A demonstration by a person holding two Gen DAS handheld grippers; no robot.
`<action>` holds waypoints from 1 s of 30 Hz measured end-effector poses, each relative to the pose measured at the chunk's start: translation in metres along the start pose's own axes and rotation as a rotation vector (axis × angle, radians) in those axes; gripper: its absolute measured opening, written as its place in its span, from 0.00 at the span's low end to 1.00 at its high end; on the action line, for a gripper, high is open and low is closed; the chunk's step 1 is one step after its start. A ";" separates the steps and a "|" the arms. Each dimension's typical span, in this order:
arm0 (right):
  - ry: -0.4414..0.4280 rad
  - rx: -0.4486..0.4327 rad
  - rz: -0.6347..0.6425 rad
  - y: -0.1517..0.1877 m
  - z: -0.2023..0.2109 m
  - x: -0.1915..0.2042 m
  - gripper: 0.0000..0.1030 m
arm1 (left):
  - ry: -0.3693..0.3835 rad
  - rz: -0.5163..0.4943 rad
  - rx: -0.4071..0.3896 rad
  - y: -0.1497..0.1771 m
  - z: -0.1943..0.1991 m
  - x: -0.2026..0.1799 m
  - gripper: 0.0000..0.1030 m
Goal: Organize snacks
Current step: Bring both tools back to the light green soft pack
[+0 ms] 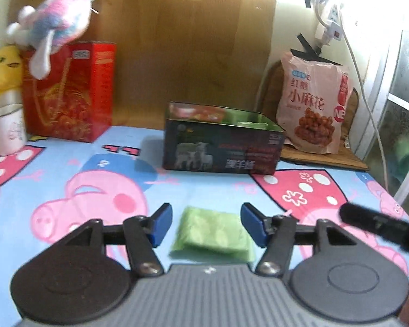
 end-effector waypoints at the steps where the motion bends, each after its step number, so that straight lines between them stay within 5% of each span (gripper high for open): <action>1: 0.001 -0.005 -0.011 -0.001 0.002 0.001 0.64 | -0.010 -0.001 -0.008 0.000 0.005 0.001 0.59; 4: -0.004 -0.025 -0.012 0.000 0.010 0.006 0.65 | -0.038 -0.009 -0.037 0.000 0.018 0.006 0.63; 7: -0.013 -0.040 -0.010 0.000 0.017 0.011 0.68 | -0.069 -0.032 -0.076 0.000 0.030 0.009 0.81; 18: -0.015 -0.037 -0.020 0.005 0.018 0.020 0.70 | -0.083 -0.045 -0.110 0.002 0.039 0.015 1.00; 30: -0.005 -0.017 -0.016 0.009 0.010 0.022 0.72 | -0.118 -0.006 -0.063 0.010 0.029 0.030 1.00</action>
Point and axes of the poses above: each gripper's, at about its wrist camera, not at the fingertips, and z roughly against the way its jaws point, x to its left, y to its underside, the point moved 4 cm from there along -z, roughly the way its jaws point, and after that the axes turned 6 degrees about -x, right-handed, at the moved point
